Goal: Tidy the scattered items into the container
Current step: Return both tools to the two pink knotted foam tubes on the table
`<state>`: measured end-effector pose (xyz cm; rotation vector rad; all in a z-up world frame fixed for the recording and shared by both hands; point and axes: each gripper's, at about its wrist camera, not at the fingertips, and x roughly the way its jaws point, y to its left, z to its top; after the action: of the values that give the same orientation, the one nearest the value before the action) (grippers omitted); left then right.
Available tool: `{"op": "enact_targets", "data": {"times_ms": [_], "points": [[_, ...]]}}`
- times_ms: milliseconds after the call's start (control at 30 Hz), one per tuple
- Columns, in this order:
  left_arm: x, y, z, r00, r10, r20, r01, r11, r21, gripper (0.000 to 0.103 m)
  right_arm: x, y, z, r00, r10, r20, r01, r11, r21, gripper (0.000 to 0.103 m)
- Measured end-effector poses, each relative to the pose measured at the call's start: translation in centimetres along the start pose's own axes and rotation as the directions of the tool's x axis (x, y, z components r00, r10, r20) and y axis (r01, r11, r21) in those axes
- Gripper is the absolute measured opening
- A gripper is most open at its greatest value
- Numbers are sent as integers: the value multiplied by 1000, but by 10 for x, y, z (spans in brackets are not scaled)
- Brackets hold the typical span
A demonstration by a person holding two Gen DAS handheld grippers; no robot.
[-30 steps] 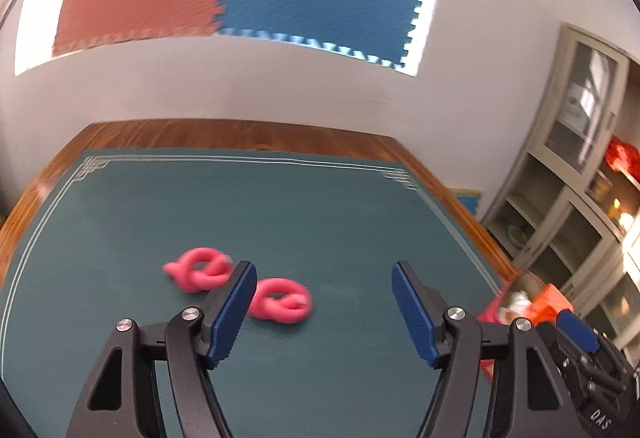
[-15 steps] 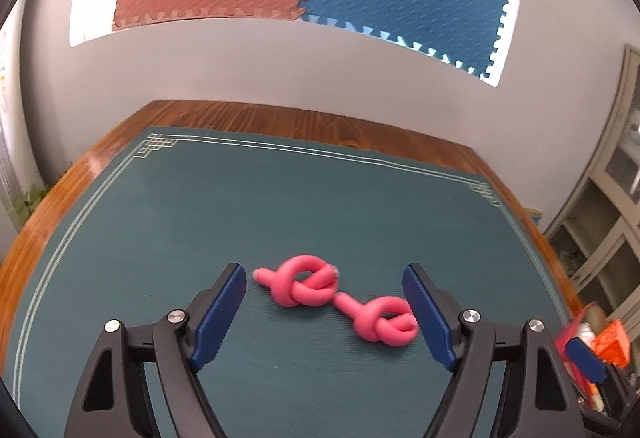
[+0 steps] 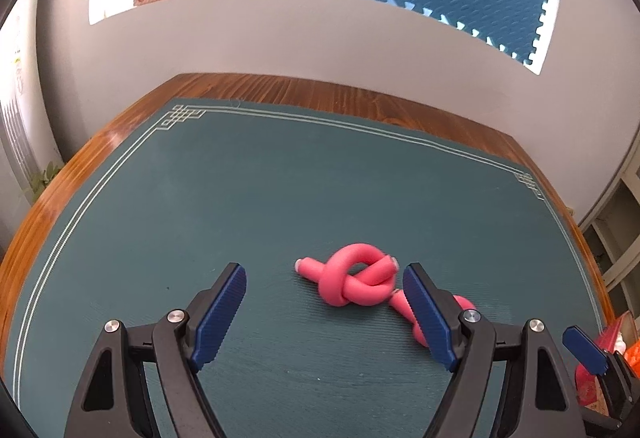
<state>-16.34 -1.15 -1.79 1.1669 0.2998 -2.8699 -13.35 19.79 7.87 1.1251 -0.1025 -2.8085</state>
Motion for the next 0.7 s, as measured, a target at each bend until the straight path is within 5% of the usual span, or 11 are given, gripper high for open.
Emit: {"op": "enact_targets", "data": {"times_ms": [267, 500, 700], "points": [[25, 21, 3, 996, -50, -74, 44, 996, -73, 83, 38, 12, 0, 996, 64, -56, -66, 997, -36, 76], [51, 36, 14, 971, -176, -160, 144, 971, -193, 83, 58, 11, -4, 992, 84, -96, -89, 995, -39, 76], [60, 17, 13, 962, -206, -182, 181, 972, -148, 83, 68, 19, -1, 984, 126, -126, -136, 988, -70, 77]]}}
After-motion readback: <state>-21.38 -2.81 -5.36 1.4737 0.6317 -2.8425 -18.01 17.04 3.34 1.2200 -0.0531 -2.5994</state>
